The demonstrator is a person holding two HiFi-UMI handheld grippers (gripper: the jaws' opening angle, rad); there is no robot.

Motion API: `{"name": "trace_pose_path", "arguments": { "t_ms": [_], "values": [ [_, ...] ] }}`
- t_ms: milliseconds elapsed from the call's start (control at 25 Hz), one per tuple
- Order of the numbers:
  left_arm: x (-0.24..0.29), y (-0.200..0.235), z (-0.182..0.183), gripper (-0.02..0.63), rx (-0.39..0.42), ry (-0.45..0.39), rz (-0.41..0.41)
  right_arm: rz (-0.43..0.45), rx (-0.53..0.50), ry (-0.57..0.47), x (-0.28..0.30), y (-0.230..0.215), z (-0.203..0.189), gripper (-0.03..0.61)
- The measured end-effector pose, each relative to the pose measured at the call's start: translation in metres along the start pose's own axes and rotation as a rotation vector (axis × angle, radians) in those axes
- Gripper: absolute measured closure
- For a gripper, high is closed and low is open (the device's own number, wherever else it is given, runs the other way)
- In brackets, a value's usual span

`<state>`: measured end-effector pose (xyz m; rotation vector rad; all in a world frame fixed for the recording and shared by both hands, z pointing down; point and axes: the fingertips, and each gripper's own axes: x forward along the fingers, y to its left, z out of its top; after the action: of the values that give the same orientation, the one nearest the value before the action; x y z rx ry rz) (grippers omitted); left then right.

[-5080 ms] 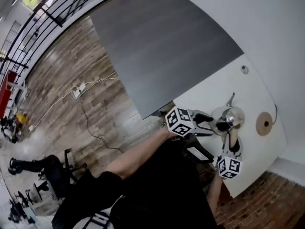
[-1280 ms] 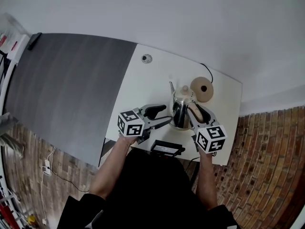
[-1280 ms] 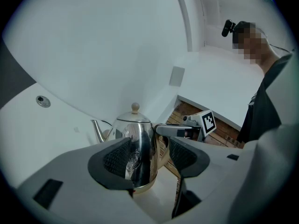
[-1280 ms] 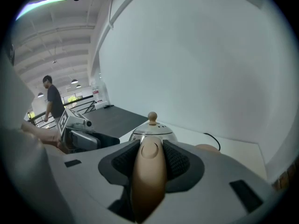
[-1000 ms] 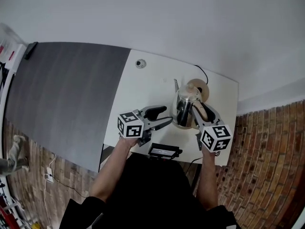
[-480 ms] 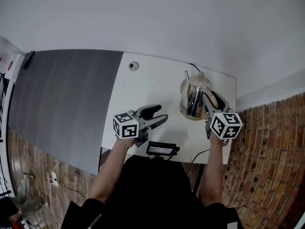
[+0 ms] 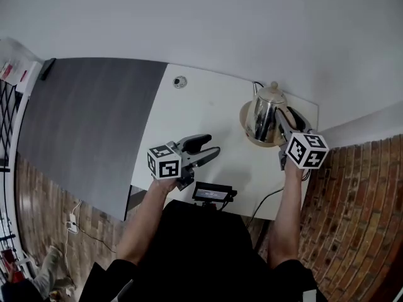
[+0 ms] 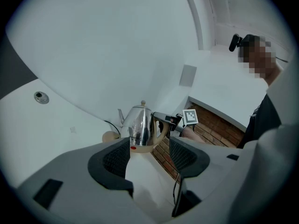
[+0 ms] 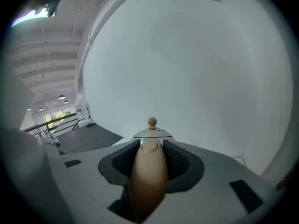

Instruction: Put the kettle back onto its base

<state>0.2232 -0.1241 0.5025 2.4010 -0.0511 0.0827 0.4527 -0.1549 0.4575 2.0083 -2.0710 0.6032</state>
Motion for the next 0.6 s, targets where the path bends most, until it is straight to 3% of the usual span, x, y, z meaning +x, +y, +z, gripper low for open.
{"name": "trace_pose_path", "arguments": {
  "t_ms": [320,600],
  "values": [
    [-0.007,0.003,-0.004,0.331,-0.008,-0.046,0.083,0.032,-0.002,-0.006,0.025,-0.031,0.015,0.423],
    [-0.003,0.008,0.007,0.331,-0.016,-0.072,0.073,0.017,-0.01,-0.012,0.047,-0.042,0.032,0.423]
  ]
}}
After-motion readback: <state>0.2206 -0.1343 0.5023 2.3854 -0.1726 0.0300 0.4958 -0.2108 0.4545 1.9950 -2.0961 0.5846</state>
